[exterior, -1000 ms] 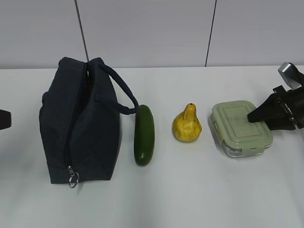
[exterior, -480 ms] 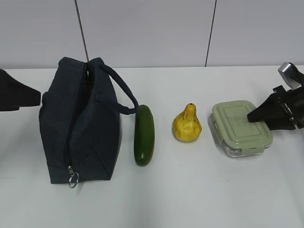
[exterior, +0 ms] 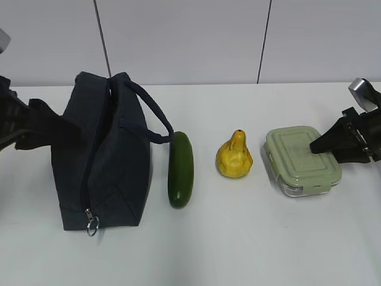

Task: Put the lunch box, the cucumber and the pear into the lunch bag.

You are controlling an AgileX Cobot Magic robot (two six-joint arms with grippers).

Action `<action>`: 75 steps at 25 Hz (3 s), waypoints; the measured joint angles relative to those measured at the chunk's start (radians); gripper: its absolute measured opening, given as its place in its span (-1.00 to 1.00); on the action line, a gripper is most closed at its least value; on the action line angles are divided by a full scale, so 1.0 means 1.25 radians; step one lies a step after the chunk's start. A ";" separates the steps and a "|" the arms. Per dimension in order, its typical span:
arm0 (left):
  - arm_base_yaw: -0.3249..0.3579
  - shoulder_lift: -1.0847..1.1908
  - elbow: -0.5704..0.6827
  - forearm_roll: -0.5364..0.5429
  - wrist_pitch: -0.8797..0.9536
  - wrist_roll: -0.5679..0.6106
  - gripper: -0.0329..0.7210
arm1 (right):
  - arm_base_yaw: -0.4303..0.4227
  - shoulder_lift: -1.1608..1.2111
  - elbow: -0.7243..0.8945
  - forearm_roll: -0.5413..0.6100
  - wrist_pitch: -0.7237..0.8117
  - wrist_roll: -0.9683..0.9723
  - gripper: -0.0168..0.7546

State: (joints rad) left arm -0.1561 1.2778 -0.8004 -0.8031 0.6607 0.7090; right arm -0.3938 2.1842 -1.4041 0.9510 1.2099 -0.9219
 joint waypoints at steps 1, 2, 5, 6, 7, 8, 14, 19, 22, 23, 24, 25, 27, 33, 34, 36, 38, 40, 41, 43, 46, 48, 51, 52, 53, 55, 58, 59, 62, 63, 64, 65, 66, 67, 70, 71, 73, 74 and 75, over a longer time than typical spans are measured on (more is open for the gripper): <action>-0.001 0.000 0.000 0.014 -0.005 -0.006 0.05 | 0.000 0.000 0.000 0.000 0.000 0.000 0.01; -0.001 0.000 0.000 0.020 -0.009 -0.008 0.05 | 0.000 0.000 0.000 0.000 0.000 0.000 0.01; -0.001 0.000 0.000 0.029 -0.016 -0.012 0.05 | 0.000 0.000 0.000 0.000 0.000 0.000 0.01; -0.001 0.001 0.000 0.034 -0.019 -0.012 0.05 | 0.000 0.000 0.000 0.000 0.000 0.000 0.01; -0.001 0.004 0.000 0.035 -0.021 -0.013 0.05 | 0.000 0.000 0.000 0.000 0.000 0.000 0.01; -0.001 0.010 0.000 0.036 -0.022 -0.014 0.04 | 0.000 0.000 0.000 0.000 0.000 0.000 0.01; -0.001 0.069 0.000 0.041 -0.009 -0.016 -0.27 | 0.000 0.000 0.000 0.000 0.000 0.000 0.01; -0.001 0.060 -0.001 0.033 -0.001 -0.016 -0.83 | 0.000 0.000 0.000 0.002 0.000 0.000 0.01; -0.001 0.046 -0.001 0.033 -0.001 -0.016 -0.89 | 0.000 0.000 0.000 0.003 0.000 0.000 0.01; -0.001 0.041 -0.001 0.033 -0.001 -0.016 -0.90 | 0.000 0.000 0.000 0.005 0.000 0.000 0.01; -0.001 0.037 -0.001 0.032 -0.001 -0.016 -0.90 | 0.000 0.000 0.000 0.006 0.000 0.000 0.01; -0.001 0.034 -0.001 0.032 0.000 -0.016 -0.91 | 0.000 0.000 0.000 0.008 0.000 0.000 0.01; -0.001 0.030 -0.001 0.029 0.000 -0.016 -0.91 | 0.000 0.000 0.000 0.014 -0.002 0.000 0.01; -0.001 0.029 -0.001 -0.025 -0.006 -0.016 -0.91 | 0.000 -0.008 0.000 0.017 -0.014 0.001 0.01; -0.001 0.029 -0.001 -0.029 -0.008 -0.017 -0.91 | 0.000 -0.012 0.000 0.015 -0.018 0.001 0.01; -0.001 0.029 -0.001 -0.031 -0.010 -0.016 -0.91 | 0.000 -0.021 0.000 0.012 -0.030 0.003 0.01; -0.001 0.029 -0.001 -0.032 -0.010 -0.016 -0.91 | 0.000 -0.027 0.000 0.005 -0.037 0.007 0.01; -0.001 0.029 -0.001 -0.033 -0.010 -0.016 -0.91 | 0.000 -0.032 0.000 0.000 -0.037 0.008 0.01; -0.001 0.029 -0.001 -0.033 -0.010 -0.015 -0.91 | 0.000 -0.039 0.002 -0.004 -0.038 0.010 0.01; -0.001 0.029 -0.001 -0.033 -0.010 -0.015 -0.91 | 0.000 -0.053 0.002 -0.008 -0.038 0.012 0.01; -0.001 0.029 -0.001 -0.033 -0.011 -0.015 -0.91 | 0.000 -0.073 0.002 -0.008 -0.038 0.012 0.01; -0.001 0.029 -0.001 -0.034 -0.011 -0.015 -0.91 | 0.000 -0.079 0.002 -0.008 -0.038 0.016 0.01; -0.001 0.029 -0.001 -0.034 -0.011 -0.014 -0.91 | 0.000 -0.082 0.003 -0.008 -0.038 0.031 0.01; -0.001 0.029 -0.001 -0.034 -0.012 -0.013 -0.91 | 0.000 -0.084 0.003 -0.008 -0.038 0.033 0.01; -0.001 0.029 -0.001 -0.034 -0.012 -0.013 -0.91 | 0.000 -0.087 0.003 -0.006 -0.038 0.035 0.01; -0.001 0.029 -0.001 -0.034 -0.012 -0.012 -0.91 | 0.000 -0.095 0.003 0.004 -0.038 0.039 0.01; -0.001 0.029 -0.001 -0.034 -0.012 -0.012 -0.91 | 0.000 -0.106 0.003 0.029 -0.038 0.046 0.01; -0.001 0.029 -0.001 -0.034 -0.012 -0.012 -0.91 | 0.000 -0.109 0.003 0.034 -0.038 0.049 0.01; -0.001 0.029 -0.001 -0.034 -0.012 -0.012 -0.91 | 0.000 -0.122 0.003 0.051 -0.038 0.063 0.01; -0.001 0.029 -0.001 -0.034 -0.012 -0.012 -0.91 | 0.002 -0.127 0.003 0.055 -0.038 0.065 0.01; -0.001 0.029 -0.001 -0.034 -0.012 -0.012 -0.91 | 0.005 -0.134 0.003 0.058 -0.038 0.067 0.01; -0.001 0.029 -0.001 -0.034 -0.013 -0.012 -0.91 | 0.009 -0.139 0.003 0.058 -0.038 0.068 0.01; -0.001 0.029 -0.001 -0.034 -0.013 -0.012 -0.91 | 0.016 -0.143 0.003 0.058 -0.038 0.068 0.01; -0.001 0.029 -0.001 -0.034 -0.013 -0.012 -0.91 | 0.026 -0.150 0.003 0.058 -0.038 0.070 0.01; -0.001 0.029 -0.001 -0.034 -0.013 -0.012 -0.91 | 0.064 -0.160 0.003 0.064 -0.036 0.075 0.01; -0.001 0.029 -0.001 -0.034 -0.013 -0.012 -0.91 | 0.077 -0.164 0.003 0.069 -0.036 0.079 0.01; -0.001 0.029 -0.001 -0.034 -0.013 -0.012 -0.91 | 0.096 -0.172 0.003 0.083 -0.035 0.084 0.01; -0.001 0.029 -0.001 -0.034 -0.013 -0.012 -0.91 | 0.108 -0.180 0.003 0.099 -0.035 0.087 0.01; -0.001 0.029 -0.001 -0.034 -0.013 -0.012 -0.91 | 0.117 -0.186 0.003 0.115 -0.035 0.089 0.01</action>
State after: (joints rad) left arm -0.1572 1.3145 -0.8011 -0.8459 0.6447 0.6943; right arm -0.2478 1.9516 -1.4008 1.0942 1.1660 -0.8102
